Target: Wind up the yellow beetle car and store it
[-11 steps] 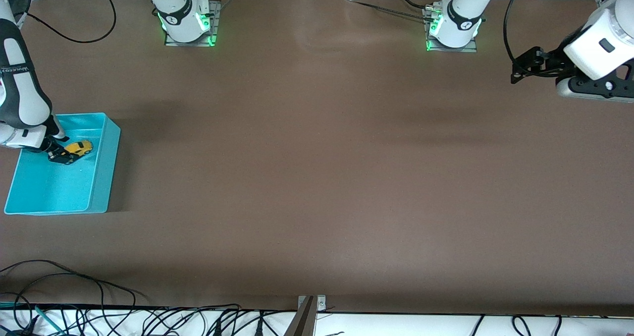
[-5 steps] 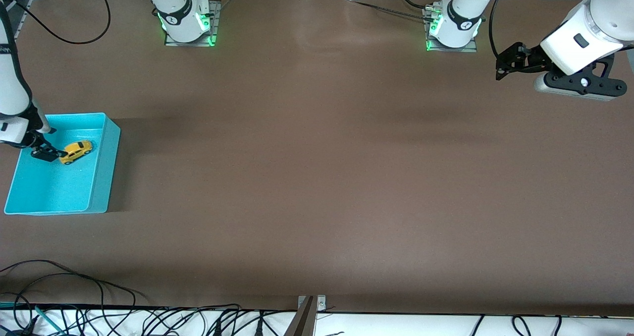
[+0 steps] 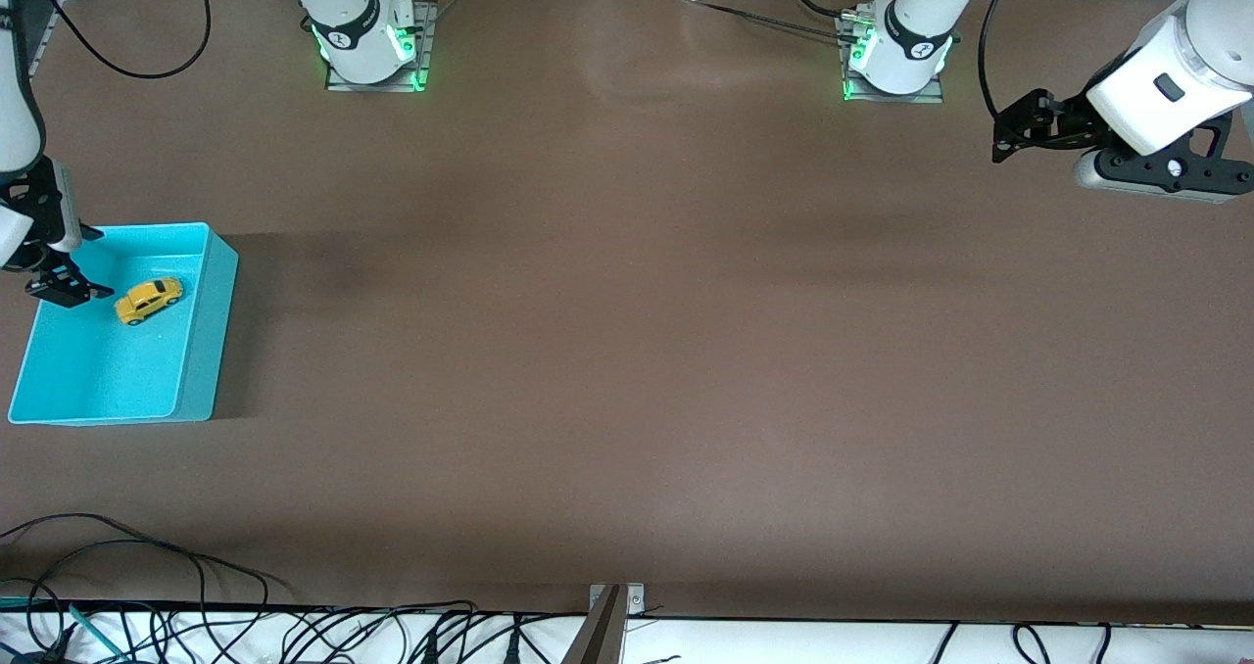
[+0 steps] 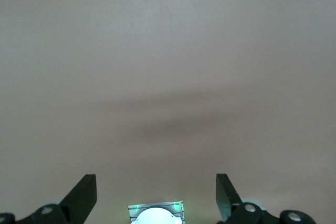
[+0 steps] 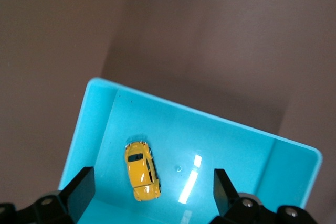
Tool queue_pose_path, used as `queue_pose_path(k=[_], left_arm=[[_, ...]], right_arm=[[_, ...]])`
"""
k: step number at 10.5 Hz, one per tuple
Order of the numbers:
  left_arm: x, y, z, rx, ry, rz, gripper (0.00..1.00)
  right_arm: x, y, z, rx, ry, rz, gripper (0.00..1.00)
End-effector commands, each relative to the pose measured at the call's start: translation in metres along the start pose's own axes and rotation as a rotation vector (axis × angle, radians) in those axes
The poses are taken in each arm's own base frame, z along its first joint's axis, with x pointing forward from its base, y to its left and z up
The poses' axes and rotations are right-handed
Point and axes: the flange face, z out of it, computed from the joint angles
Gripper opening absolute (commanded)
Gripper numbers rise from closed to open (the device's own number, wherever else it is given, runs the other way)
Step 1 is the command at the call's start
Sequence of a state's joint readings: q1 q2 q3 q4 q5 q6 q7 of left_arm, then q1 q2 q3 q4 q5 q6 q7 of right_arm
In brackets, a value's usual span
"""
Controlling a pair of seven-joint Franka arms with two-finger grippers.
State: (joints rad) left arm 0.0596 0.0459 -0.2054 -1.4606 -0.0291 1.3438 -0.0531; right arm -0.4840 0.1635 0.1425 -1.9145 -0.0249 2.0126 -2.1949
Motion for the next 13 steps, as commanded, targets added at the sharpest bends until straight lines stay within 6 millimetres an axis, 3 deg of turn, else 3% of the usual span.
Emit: queue_pose_path(k=[1, 2, 3, 6, 10, 13], left_arm=[[0.019, -0.002, 0.017, 0.019, -0.030, -0.002, 1.00], [0.033, 0.003, 0.037, 0.053, -0.067, 0.009, 1.00], [0.032, 0.020, 0.037, 0.083, -0.063, 0.041, 1.00], [0.031, 0.038, 0.037, 0.088, -0.060, 0.042, 1.00], [0.031, 0.040, 0.038, 0.093, -0.059, 0.025, 1.00], [0.032, 0.039, 0.038, 0.089, -0.053, 0.010, 1.00]], right_arm=[[0.048, -0.006, -0.039, -0.019, -0.022, 0.195, 1.00], [0.067, 0.002, -0.053, -0.031, -0.031, 0.266, 1.00], [0.087, 0.011, -0.063, -0.045, -0.038, 0.335, 1.00], [0.132, 0.033, -0.095, -0.053, -0.033, 0.592, 1.00], [0.181, 0.053, -0.133, -0.080, -0.015, 1.099, 1.00], [0.223, 0.063, -0.141, -0.076, -0.006, 1.405, 1.00]])
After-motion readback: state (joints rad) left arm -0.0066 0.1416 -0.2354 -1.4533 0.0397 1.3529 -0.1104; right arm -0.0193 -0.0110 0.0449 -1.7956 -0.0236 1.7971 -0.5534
